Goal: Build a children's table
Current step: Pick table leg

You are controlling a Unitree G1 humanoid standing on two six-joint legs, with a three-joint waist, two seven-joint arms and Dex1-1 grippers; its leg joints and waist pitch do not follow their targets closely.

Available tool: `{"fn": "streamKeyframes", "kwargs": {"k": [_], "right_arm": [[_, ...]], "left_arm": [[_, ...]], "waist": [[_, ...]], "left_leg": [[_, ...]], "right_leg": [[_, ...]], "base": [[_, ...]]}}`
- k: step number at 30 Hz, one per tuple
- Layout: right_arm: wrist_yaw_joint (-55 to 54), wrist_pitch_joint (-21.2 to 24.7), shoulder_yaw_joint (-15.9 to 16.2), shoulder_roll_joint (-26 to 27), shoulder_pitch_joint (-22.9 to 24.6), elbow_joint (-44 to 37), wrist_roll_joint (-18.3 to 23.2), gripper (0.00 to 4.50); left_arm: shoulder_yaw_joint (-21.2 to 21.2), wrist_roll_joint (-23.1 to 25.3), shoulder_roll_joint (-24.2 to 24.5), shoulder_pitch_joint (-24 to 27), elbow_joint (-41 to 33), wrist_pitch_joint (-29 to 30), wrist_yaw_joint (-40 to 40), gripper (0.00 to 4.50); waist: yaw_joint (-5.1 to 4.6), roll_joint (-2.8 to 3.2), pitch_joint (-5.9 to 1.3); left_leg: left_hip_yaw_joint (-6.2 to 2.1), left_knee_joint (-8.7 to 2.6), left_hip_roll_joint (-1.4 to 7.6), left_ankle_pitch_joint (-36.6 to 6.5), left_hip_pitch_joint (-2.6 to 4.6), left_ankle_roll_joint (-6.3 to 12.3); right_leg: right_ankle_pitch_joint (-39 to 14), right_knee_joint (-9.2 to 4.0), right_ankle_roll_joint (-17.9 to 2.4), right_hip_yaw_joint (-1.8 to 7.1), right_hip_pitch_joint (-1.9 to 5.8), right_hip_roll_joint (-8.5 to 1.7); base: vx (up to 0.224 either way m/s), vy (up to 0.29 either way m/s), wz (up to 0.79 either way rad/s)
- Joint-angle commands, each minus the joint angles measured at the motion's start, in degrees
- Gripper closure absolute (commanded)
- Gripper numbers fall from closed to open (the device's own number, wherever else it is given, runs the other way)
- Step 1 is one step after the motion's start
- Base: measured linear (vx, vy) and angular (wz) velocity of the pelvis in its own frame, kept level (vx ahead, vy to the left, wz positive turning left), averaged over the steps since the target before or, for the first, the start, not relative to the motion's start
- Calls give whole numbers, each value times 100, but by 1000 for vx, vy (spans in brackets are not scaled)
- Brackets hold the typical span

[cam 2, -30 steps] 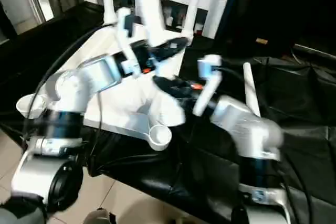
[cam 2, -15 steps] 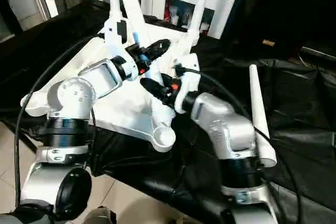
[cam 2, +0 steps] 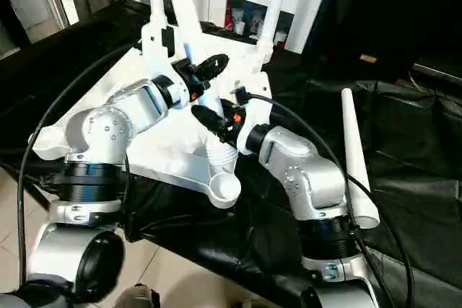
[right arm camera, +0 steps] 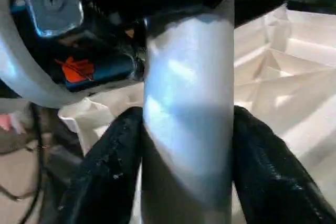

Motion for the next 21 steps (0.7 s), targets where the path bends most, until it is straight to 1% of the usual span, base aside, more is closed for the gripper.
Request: {"fn": "streamKeyframes", "kwargs": {"k": [1, 2, 3, 4, 5, 6, 7, 8, 9, 11, 13, 14, 15, 16, 17, 18, 19, 20, 21], "right_arm": [[524, 580, -329, -352, -38, -58, 553, 181], [700, 728, -387, -458, -26, -45, 694, 181], [906, 886, -424, -581, 5, -52, 847, 181], [1048, 983, -437, -667, 32, -65, 943, 181], [1307, 1149, -445, -803, 99, -131, 1134, 181], [1428, 1239, -451, -866, 131, -167, 1233, 181], [1684, 1382, -410, -1010, 198, -250, 1415, 181], [1710, 1395, -404, -1024, 206, -260, 1433, 181], [1883, 1473, -327, -1130, 254, -331, 1534, 181], [1959, 1496, -246, -1222, 286, -353, 1524, 181], [1982, 1539, -151, -1276, 303, -343, 1500, 181], [1983, 1569, -105, -1288, 308, -335, 1499, 181], [1983, 1569, -105, -1288, 308, -335, 1499, 181], [1966, 1595, -20, -1281, 309, -340, 1485, 181], [1934, 1602, 0, -1265, 298, -317, 1468, 210], [1925, 1606, 1, -1260, 295, -311, 1466, 210], [1810, 1601, 36, -1204, 254, -227, 1399, 217], [1779, 1594, 36, -1192, 244, -211, 1383, 217], [1777, 1593, 36, -1192, 244, -210, 1382, 222]], "left_arm": [[-526, -231, 466, -94, -194, 207, -1224, 261], [-613, -269, 594, -117, -195, 260, -1488, 261], [-693, -317, 710, -143, -196, 284, -1775, 261], [-739, -360, 783, -164, -193, 308, -1972, 262], [-840, -437, 938, -195, -214, 385, -2321, 262], [-899, -461, 1015, -211, -226, 409, -2490, 262], [-963, -616, 1132, -251, -268, 506, -2886, 262], [-965, -636, 1142, -255, -273, 518, -2927, 262], [-958, -701, 1172, -309, -247, 488, -3147, 262], [-883, -710, 1102, -407, -130, 480, -3092, 262], [-843, -771, 1047, -507, -17, 448, -3117, 262], [-827, -818, 1023, -550, 26, 429, -3155, 262], [-827, -818, 1023, -550, 26, 429, -3155, 262], [-770, -884, 971, -588, 60, 412, -3163, 262], [-767, -896, 972, -591, 66, 407, -3186, 262], [-767, -897, 974, -589, 64, 406, -3190, 262], [-763, -906, 1006, -547, 29, 407, -3266, 262], [-760, -905, 1015, -526, 15, 409, -3287, 262], [-760, -904, 1016, -524, 15, 410, -3291, 262]], "waist": [[-18, 77, -460], [-6, 108, -461], [1, 113, -457], [-1, 108, -463], [2, 103, -459], [20, 116, -465], [29, 135, -470], [25, 118, -468], [30, 153, -474], [27, 139, -468], [34, 100, -456], [36, 94, -448], [43, 103, -444], [38, 73, -441], [34, 61, -427], [37, 77, -437], [29, 63, -442], [29, 69, -440], [25, 89, -448]], "left_leg": [[7, -369, 27, -1047, 131, -122], [7, -375, 41, -1031, 133, -131], [6, -377, 37, -1069, 135, -125], [7, -372, 46, -1042, 116, -140], [7, -374, 44, -1030, 116, -140], [13, -366, 47, -1014, 121, -145], [8, -364, 50, -970, 114, -157], [17, -361, 44, -950, 107, -151], [11, -358, 47, -958, 108, -172], [14, -357, 50, -1034, 109, -191], [15, -360, 52, -1160, 111, -231], [17, -361, 47, -1181, 109, -232], [14, -363, 50, -1202, 114, -238], [13, -365, 54, -1203, 109, -236], [13, -371, 50, -1246, 101, -241], [7, -371, 53, -1268, 108, -252], [7, -369, 57, -1230, 104, -250], [4, -372, 58, -1209, 101, -256], [4, -373, 66, -1213, 115, -268]], "right_leg": [[-751, -418, -719, 173, 331, -248], [-667, -386, -746, 185, 327, -240], [-644, -395, -767, 179, 335, -237], [-512, -379, -822, 181, 346, -252], [-507, -383, -849, 177, 356, -257], [-486, -377, -907, 181, 355, -269], [-382, -355, -981, 179, 363, -274], [-356, -359, -1016, 178, 370, -275], [-337, -349, -1084, 174, 371, -280], [-413, -364, -1131, 173, 375, -284], [-788, -400, -1073, 175, 378, -307], [-909, -412, -1045, 175, 373, -308], [-1103, -430, -976, 177, 365, -312], [-1172, -438, -949, 176, 365, -315], [-1364, -457, -881, 173, 357, -312], [-1497, -464, -827, 174, 352, -323], [-1500, -464, -785, 175, 345, -316], [-1494, -463, -766, 174, 341, -314], [-1453, -461, -783, 175, 328, -316]], "base": [[0, 0, 0], [0, 0, 0], [0, 0, 0], [0, 0, 0], [0, 0, 0], [0, 0, 0], [0, 0, 0], [0, 0, 0], [0, 0, 0], [0, 0, 0], [0, 0, 0], [0, 0, 0], [0, 0, 0], [0, 0, 0], [0, 0, 0], [0, 0, 0], [0, 0, 0], [0, 0, 0], [0, 0, 0]]}}
